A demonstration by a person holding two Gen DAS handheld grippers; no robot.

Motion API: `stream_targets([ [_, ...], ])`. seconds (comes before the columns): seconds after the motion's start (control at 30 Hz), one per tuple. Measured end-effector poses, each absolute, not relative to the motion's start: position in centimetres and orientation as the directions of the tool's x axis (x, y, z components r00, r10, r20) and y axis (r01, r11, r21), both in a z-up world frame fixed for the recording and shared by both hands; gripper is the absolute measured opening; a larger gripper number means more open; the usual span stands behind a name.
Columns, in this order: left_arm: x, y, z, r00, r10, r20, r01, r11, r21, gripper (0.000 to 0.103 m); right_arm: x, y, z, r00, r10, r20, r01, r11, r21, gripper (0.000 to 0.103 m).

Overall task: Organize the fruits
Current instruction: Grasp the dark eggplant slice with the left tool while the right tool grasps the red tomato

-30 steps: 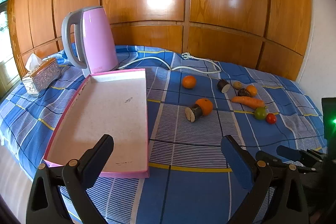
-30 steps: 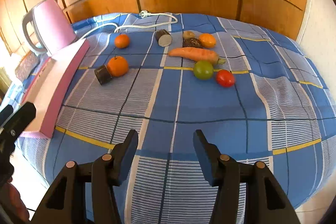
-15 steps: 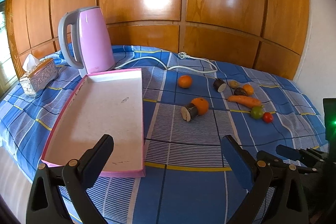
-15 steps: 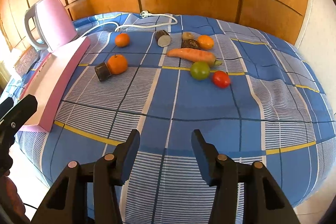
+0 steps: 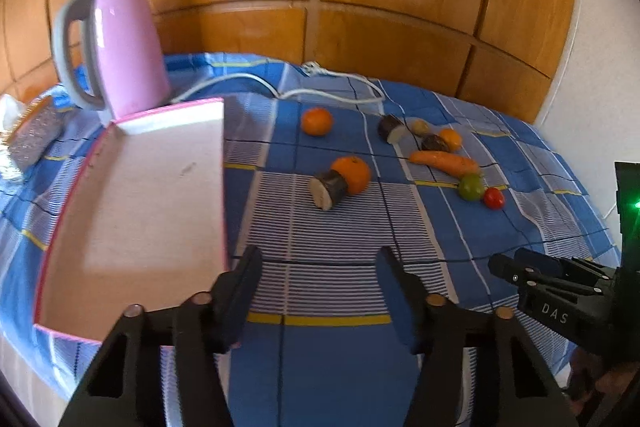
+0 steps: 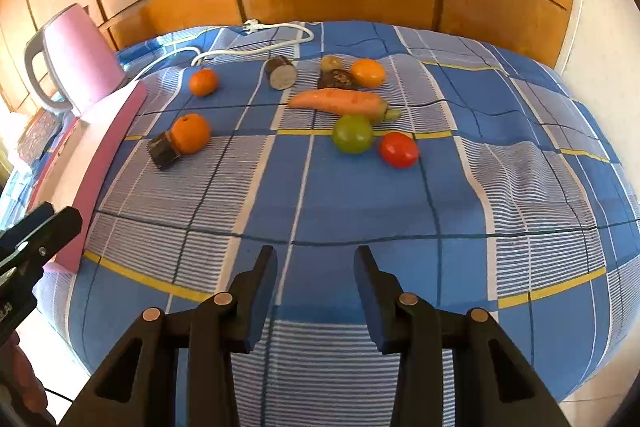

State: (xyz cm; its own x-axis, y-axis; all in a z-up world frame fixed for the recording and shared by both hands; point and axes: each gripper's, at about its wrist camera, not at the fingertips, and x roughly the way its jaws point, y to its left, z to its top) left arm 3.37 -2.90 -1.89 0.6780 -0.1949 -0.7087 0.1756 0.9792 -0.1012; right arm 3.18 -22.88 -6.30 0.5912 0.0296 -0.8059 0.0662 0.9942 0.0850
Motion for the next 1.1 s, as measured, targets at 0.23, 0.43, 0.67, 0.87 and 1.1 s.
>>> stream_targets([
  [0.23, 7.1, -4.3, -2.0, 0.661, -0.179, -0.729, 0.182, 0.98, -0.076, 0.054, 3.8, -26.1, -6.3, 0.593, 0.03, -0.804, 0.134, 0.982, 0.136, 0.04],
  [0.43, 10.3, -5.1, -3.2, 0.646, -0.133, -0.752, 0.157, 0.987, -0.04, 0.067, 4.5, -28.8, -6.7, 0.59, 0.046, -0.806, 0.187, 0.964, 0.191, 0.04],
  [0.67, 12.8, -5.9, -4.7, 0.635, -0.116, -0.764, 0.172, 0.985, -0.007, 0.068, 6.4, -30.0, -6.8, 0.598, 0.03, -0.801, 0.201, 0.962, 0.185, 0.04],
  [0.87, 14.2, -6.3, -6.2, 0.601, -0.169, -0.781, 0.213, 0.976, -0.048, 0.056, 9.4, -30.2, -7.5, 0.592, 0.028, -0.805, 0.167, 0.974, 0.156, 0.04],
  [1.1, 14.4, -6.5, -7.2, 0.592, -0.214, -0.777, 0.235, 0.968, -0.087, 0.037, 11.3, -30.2, -8.4, 0.602, 0.053, -0.797, 0.096, 0.986, 0.138, 0.033],
])
